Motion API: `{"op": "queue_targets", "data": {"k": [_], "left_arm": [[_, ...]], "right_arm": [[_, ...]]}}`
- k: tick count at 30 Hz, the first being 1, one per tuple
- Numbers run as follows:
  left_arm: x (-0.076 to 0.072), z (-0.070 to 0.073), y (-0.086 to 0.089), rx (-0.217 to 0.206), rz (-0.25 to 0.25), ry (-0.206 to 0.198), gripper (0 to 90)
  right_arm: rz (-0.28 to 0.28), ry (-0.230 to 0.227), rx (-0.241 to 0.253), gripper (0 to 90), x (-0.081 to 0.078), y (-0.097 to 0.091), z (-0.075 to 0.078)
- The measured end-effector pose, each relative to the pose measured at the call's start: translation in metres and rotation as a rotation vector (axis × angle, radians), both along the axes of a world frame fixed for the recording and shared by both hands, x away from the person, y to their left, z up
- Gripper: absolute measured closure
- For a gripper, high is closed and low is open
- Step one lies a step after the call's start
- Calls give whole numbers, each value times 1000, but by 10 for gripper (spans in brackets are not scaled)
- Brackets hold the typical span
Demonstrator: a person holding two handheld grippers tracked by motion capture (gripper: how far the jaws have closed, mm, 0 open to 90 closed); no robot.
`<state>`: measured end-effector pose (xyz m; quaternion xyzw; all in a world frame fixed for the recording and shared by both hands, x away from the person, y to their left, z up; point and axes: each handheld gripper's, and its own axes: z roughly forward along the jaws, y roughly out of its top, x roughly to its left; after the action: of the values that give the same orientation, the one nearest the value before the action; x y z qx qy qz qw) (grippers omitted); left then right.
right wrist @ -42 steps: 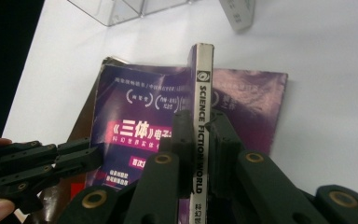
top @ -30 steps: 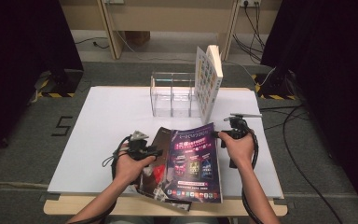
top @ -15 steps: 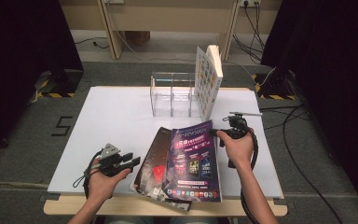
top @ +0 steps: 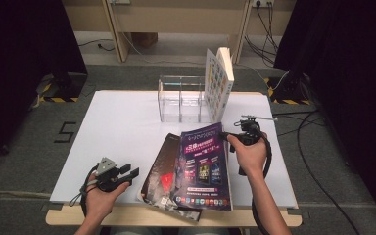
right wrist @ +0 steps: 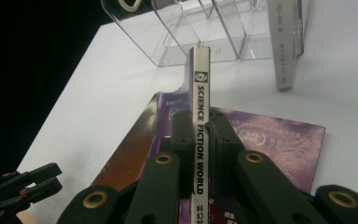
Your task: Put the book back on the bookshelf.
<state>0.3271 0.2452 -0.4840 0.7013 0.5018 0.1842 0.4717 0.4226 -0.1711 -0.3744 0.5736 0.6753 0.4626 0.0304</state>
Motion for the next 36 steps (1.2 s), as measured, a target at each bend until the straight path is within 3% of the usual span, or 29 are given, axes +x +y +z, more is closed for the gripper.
{"op": "queue_targets", "data": {"k": [5, 20, 36], "left_arm": [[0, 0, 1, -2, 7, -3, 563], [0, -2, 2, 4, 8, -12, 561], [0, -2, 3, 2, 13, -25, 560]], "right_arm": [[5, -20, 19, 835, -2, 1, 7], [-32, -150, 39, 835, -8, 3, 33], [-70, -326, 26, 835, -14, 17, 65]]}}
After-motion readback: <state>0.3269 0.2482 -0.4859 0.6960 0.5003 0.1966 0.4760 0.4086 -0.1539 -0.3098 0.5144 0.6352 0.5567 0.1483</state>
